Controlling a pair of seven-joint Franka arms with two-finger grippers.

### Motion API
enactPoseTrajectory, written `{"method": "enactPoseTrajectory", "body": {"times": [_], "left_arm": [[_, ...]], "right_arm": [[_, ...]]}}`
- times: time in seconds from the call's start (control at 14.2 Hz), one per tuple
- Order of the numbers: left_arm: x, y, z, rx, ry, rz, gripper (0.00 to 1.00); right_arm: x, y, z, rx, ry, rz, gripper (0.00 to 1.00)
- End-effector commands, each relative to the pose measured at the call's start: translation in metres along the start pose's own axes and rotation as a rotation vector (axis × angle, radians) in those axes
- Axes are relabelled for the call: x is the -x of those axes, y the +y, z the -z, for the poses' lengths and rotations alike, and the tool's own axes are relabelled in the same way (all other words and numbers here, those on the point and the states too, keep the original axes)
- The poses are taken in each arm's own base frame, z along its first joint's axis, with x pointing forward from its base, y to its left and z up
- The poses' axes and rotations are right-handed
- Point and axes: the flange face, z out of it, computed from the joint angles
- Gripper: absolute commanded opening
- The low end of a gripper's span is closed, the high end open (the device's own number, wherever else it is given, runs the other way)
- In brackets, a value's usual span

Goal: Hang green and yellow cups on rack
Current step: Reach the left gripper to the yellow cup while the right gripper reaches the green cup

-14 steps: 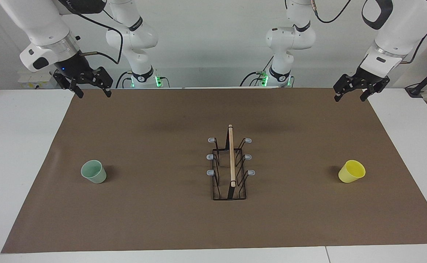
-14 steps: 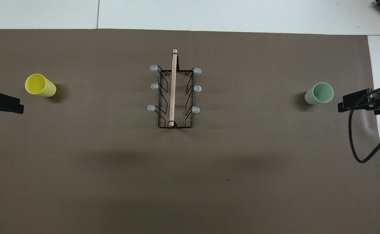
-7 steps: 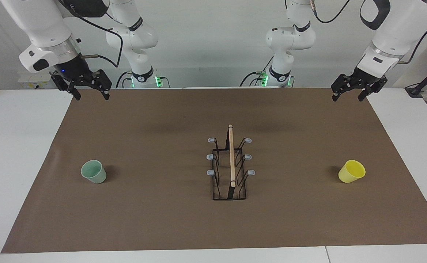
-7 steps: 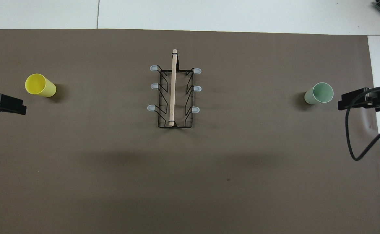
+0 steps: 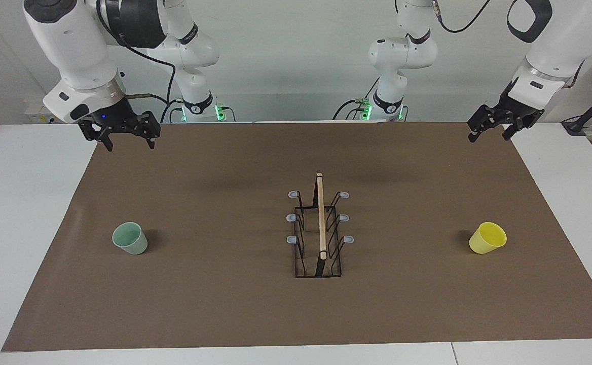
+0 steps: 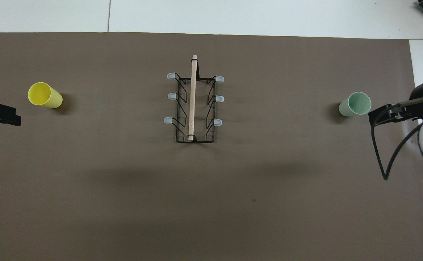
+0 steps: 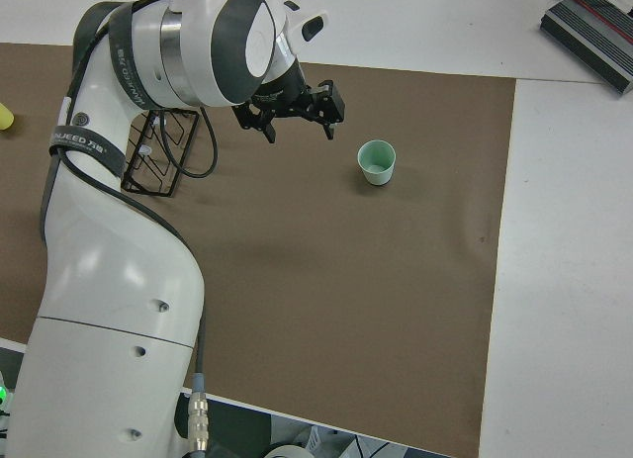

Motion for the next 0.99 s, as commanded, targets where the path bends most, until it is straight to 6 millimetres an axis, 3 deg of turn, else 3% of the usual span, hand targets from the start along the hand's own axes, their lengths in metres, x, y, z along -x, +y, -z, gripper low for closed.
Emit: {"method": "enactPoseTrajectory", "body": {"times": [0.0, 0.28, 0.42, 0.57, 0.64, 0.78, 0.92], "left_arm": [[-0.018, -0.013, -0.021, 0.062, -0.019, 0.169, 1.00], [-0.052, -0.038, -0.065, 0.127, -0.072, 0.426, 1.00], [-0.069, -0.060, -0.090, 0.167, -0.083, 0.555, 1.00], [-0.087, -0.079, -0.117, 0.192, -0.064, 0.703, 1.00], [-0.095, -0.081, -0.140, 0.203, -0.096, 0.746, 1.00], [-0.114, -0.122, -0.166, 0.242, -0.117, 0.873, 1.00], [-0.132, -0.153, -0.192, 0.335, -0.149, 1.028, 1.00]], "right_arm": [[-0.005, 0.005, -0.013, 0.080, -0.028, 0.143, 1.00], [-0.013, -0.014, -0.025, 0.264, -0.099, 0.390, 1.00], [-0.020, -0.042, -0.026, 0.368, -0.148, 0.577, 1.00], [-0.018, -0.039, -0.033, 0.367, -0.186, 0.692, 1.00], [-0.020, -0.039, -0.037, 0.369, -0.203, 0.810, 1.00], [-0.022, -0.040, -0.044, 0.443, -0.288, 1.052, 1.00], [-0.030, -0.060, -0.062, 0.510, -0.319, 1.229, 1.00]]}}
